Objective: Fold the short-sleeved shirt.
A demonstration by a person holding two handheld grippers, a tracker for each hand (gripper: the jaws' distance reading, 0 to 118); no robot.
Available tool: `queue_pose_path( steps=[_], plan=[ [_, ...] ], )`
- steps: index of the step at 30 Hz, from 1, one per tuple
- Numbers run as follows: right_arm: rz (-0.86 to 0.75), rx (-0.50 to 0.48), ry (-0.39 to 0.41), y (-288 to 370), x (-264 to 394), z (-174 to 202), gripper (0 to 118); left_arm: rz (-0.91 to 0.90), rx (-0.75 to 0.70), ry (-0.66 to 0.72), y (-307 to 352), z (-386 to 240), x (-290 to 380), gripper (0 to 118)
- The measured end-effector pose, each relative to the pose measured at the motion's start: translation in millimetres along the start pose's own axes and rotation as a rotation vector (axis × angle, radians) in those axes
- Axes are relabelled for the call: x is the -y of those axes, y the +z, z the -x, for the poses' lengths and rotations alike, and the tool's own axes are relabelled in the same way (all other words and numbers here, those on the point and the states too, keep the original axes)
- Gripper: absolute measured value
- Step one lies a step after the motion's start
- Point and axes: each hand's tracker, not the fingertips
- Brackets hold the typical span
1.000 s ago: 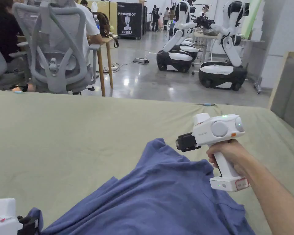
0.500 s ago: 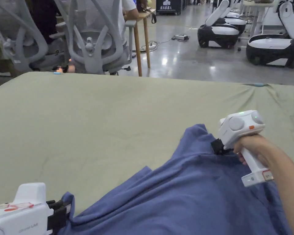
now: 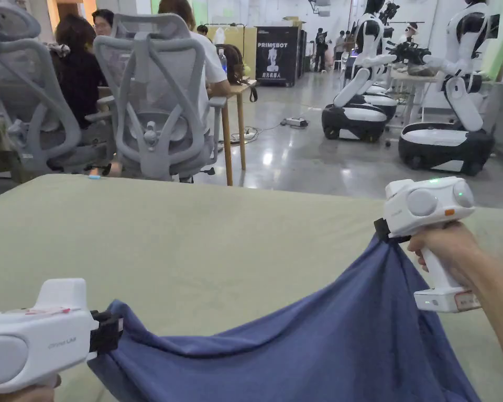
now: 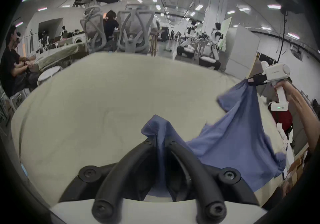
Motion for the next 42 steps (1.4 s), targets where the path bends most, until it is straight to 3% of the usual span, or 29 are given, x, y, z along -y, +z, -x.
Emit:
queue_pose_path(
  steps=[3,7,10,12,19,22,31,35,42],
  plan=[
    [-0.130,0.137,0.040,64.8,-41.8,-27.0,3,-0.082,0.034,-0.018,-2.5,-17.1,-64.6,8],
    [-0.245,0.201,0.007,148.7,-87.3,-65.6,3,-0.213,0.061,-0.093,2.5,-45.3,-154.3,8],
    [-0.314,0.306,0.015,209.6,-111.8,-89.5,3,-0.269,0.091,-0.102,11.8,-65.1,-219.7,8],
    [-0.344,0.371,-0.027,237.8,-126.7,-105.3,3,-0.307,0.093,-0.108,16.9,-75.8,-260.7,8],
    [-0.458,0.419,-0.166,285.1,-171.1,-158.7,3,-0.405,0.055,-0.137,15.2,-97.8,-364.3,7],
    [-0.500,0.393,-0.210,288.5,-182.9,-167.7,3,-0.435,0.060,-0.075,9.3,-104.6,-391.8,7],
    [-0.528,0.416,-0.244,274.6,-199.1,-171.5,3,-0.461,0.016,-0.052,-9.0,-121.5,-413.4,8],
    [-0.525,0.409,-0.243,253.1,-186.7,-170.9,3,-0.482,0.020,-0.052,-32.0,-116.7,-390.7,7],
    [-0.400,0.363,-0.290,172.5,-128.2,-160.1,3,-0.361,0.011,-0.062,-105.9,-106.9,-315.2,8]
  ],
)
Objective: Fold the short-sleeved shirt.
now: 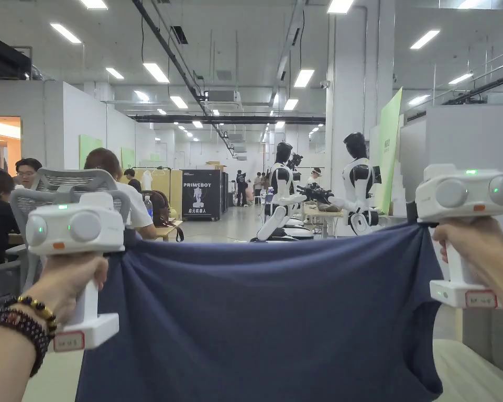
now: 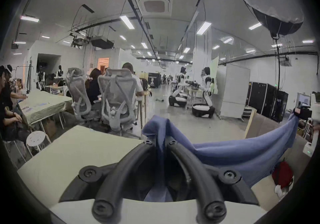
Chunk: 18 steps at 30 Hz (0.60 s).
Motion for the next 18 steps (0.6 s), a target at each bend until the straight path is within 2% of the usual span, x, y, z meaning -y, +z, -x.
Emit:
queue_pose_path(
  steps=[4,7,11,18],
  plan=[
    [0.061,-0.009,0.001,-21.2,38.0,-1.2,3,0.034,0.050,0.085,-0.9,14.5,43.6,7],
    [0.040,-0.050,-0.003,0.4,63.7,-7.0,3,0.041,0.067,0.081,20.0,24.6,71.4,8],
    [0.024,-0.096,0.038,66.2,110.3,-15.9,3,0.040,0.082,0.028,71.2,35.2,114.1,8],
    [0.097,-0.111,0.124,176.2,217.4,-22.5,3,0.121,0.097,0.056,182.8,55.3,205.2,8]
  ],
)
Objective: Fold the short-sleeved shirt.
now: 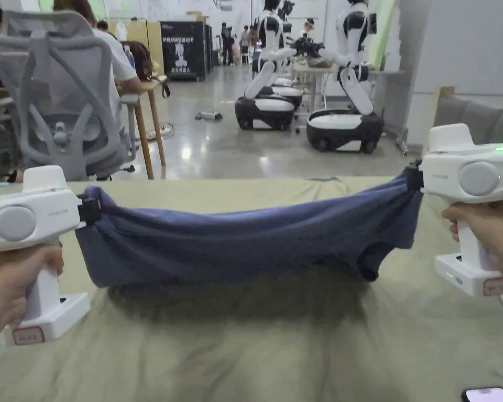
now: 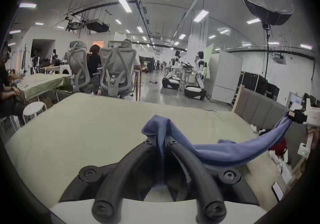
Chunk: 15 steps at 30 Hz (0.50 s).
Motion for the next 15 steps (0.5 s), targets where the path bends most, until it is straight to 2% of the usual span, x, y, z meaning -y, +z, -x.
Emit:
queue_pose_path(
  steps=[2,6,11,12,15],
  plan=[
    [0.025,-0.014,0.013,29.1,35.3,4.7,3,0.021,0.007,0.042,31.7,10.7,30.8,8],
    [0.086,-0.025,0.000,80.5,110.2,11.8,3,0.074,-0.001,0.016,87.0,24.0,99.6,8],
    [0.246,-0.066,0.006,97.6,190.6,24.2,3,0.193,-0.027,-0.012,118.5,35.6,166.7,8],
    [0.284,-0.088,0.019,104.7,203.9,26.9,3,0.228,-0.018,-0.018,122.1,39.2,177.1,8],
    [0.344,-0.071,0.080,112.7,233.5,31.4,3,0.255,-0.040,-0.049,131.9,43.0,199.1,8]
  ],
)
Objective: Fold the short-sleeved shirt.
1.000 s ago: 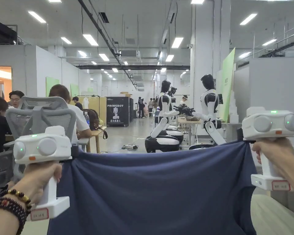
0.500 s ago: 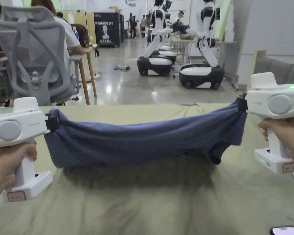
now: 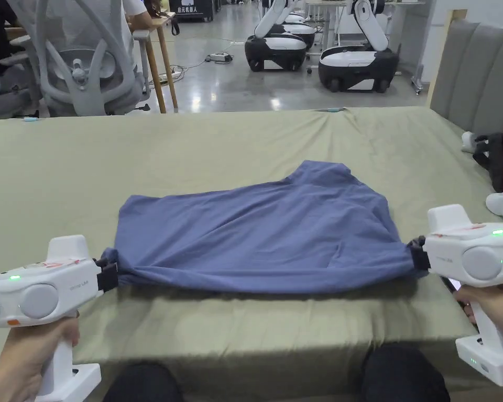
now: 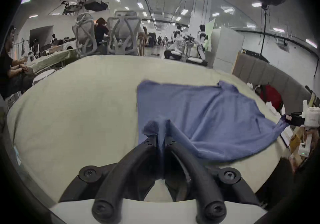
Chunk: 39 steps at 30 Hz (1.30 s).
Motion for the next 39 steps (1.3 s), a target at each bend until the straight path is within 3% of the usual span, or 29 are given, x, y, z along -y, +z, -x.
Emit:
queue_pose_path(
  steps=[7,11,12,13,15,17,19,20,21,23,24,32,33,34,35,36,37,39],
  plan=[
    [0.178,-0.046,-0.023,-30.5,48.7,-8.9,3,0.051,-0.010,-0.014,-9.0,2.5,32.1,8],
    [0.143,-0.041,-0.027,-34.4,47.9,-9.2,6,0.031,-0.015,0.005,-7.2,1.8,33.7,10],
    [0.139,-0.045,-0.039,-31.0,45.4,-10.3,19,0.028,-0.020,0.002,-5.2,2.1,31.0,25],
    [0.117,-0.030,-0.054,-10.0,41.6,-6.6,46,0.022,-0.042,-0.004,-2.8,2.5,28.0,50],
    [0.079,-0.004,-0.066,0.3,36.0,-5.2,118,0.024,-0.074,-0.009,4.5,0.7,22.5,118],
    [-0.046,-0.018,-0.074,5.4,31.2,-6.5,108,-0.035,-0.045,0.006,19.8,2.2,15.6,109],
    [-0.009,-0.025,-0.084,12.1,26.1,-2.6,105,-0.048,-0.013,0.036,32.1,1.5,9.0,111],
    [-0.010,-0.019,-0.086,14.7,23.9,-0.2,95,-0.050,-0.019,0.034,37.0,0.1,5.8,105],
    [-0.018,-0.018,-0.092,20.5,23.2,4.9,65,-0.062,-0.024,0.030,42.9,-1.7,2.6,81],
    [-0.036,-0.021,-0.093,23.4,21.9,9.4,1,-0.096,-0.035,0.003,49.1,-6.0,-1.3,6],
    [-0.040,-0.017,-0.092,22.9,21.8,12.0,0,-0.103,-0.053,-0.007,50.8,-7.4,-2.7,1],
    [-0.054,-0.028,-0.119,33.1,12.5,11.1,0,-0.056,-0.052,0.034,45.8,-0.7,-6.8,0],
    [-0.052,-0.029,-0.116,32.7,7.4,13.0,0,-0.044,-0.060,0.028,41.7,-0.3,-6.8,7],
    [-0.050,-0.028,-0.114,32.2,8.7,12.8,0,-0.019,-0.063,0.029,35.5,0.7,-7.4,29],
    [-0.048,-0.028,-0.112,31.6,10.0,12.5,0,0.003,-0.070,0.033,25.6,-1.4,-7.2,67],
    [-0.041,-0.033,-0.112,30.7,11.3,11.5,0,0.036,-0.078,0.050,16.0,0.6,-5.7,112],
    [-0.035,-0.038,-0.117,31.9,7.2,14.6,0,0.028,-0.068,0.079,11.2,4.1,-3.8,118],
    [-0.032,-0.046,-0.122,31.4,11.1,13.7,0,0.052,-0.077,0.083,-6.7,4.0,-3.2,101]
  ],
)
